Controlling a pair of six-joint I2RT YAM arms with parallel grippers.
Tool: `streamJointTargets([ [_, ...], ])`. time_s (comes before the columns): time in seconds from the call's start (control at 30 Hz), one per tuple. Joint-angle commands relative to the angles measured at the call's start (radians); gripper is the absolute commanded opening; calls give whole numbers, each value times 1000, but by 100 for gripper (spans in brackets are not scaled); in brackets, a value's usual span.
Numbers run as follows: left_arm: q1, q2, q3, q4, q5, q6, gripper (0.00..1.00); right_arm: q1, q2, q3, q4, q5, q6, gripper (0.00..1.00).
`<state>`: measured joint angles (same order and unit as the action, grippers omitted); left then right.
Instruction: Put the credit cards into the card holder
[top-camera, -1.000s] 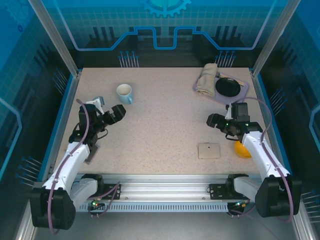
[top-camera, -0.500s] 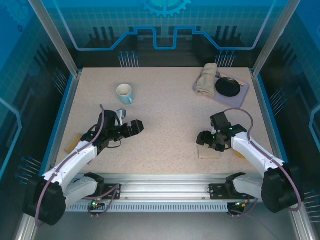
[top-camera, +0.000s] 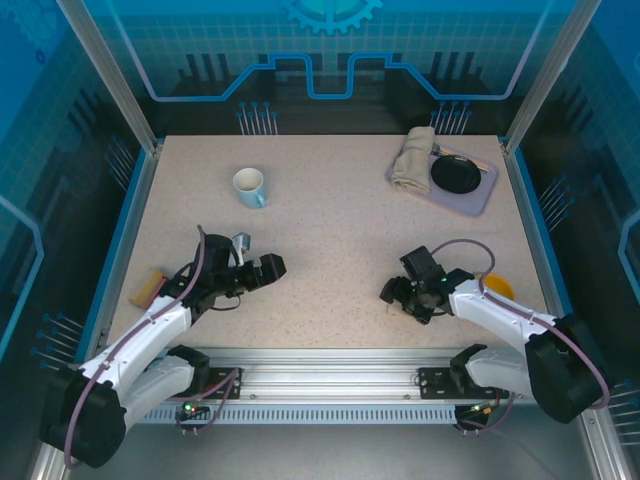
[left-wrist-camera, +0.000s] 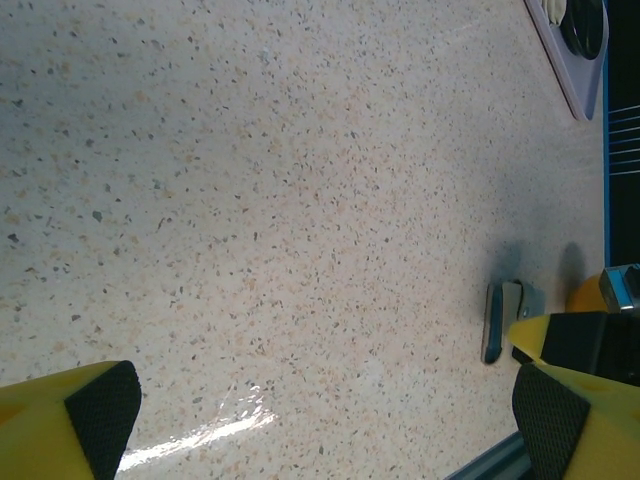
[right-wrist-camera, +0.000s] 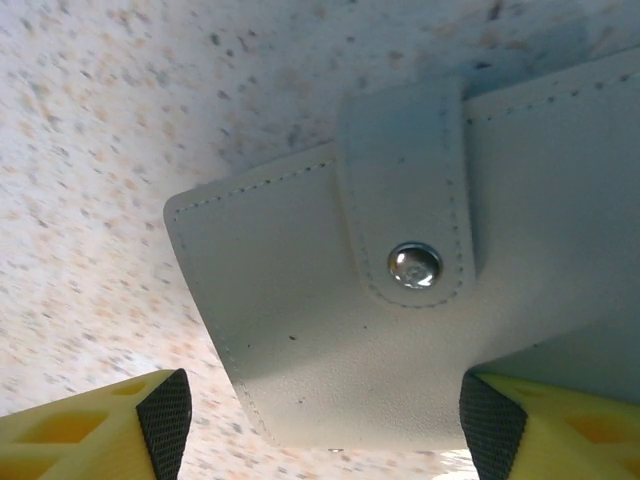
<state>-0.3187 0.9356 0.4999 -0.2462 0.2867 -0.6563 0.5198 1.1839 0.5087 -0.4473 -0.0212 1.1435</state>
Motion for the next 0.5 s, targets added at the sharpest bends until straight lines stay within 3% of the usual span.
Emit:
streamJointTargets([
  [0.0,-18,0,-16,2,31,-29,99,72,59,-64,267,-138,208,75],
  [0.13,-36,27,-6,15,34,-39,99,48,115,-46,442,-275,234,77],
  [0.2,-49,43,5,13,31,-39,99,30,151,26,420,-357,151,76],
  [0.33,-76,64,15,16,25,-43,99,34,156,254,-39,-166,-152,76],
  [0.47,-99,84,16,25,23,-49,99,-28,138,277,-163,-66,-295,75],
])
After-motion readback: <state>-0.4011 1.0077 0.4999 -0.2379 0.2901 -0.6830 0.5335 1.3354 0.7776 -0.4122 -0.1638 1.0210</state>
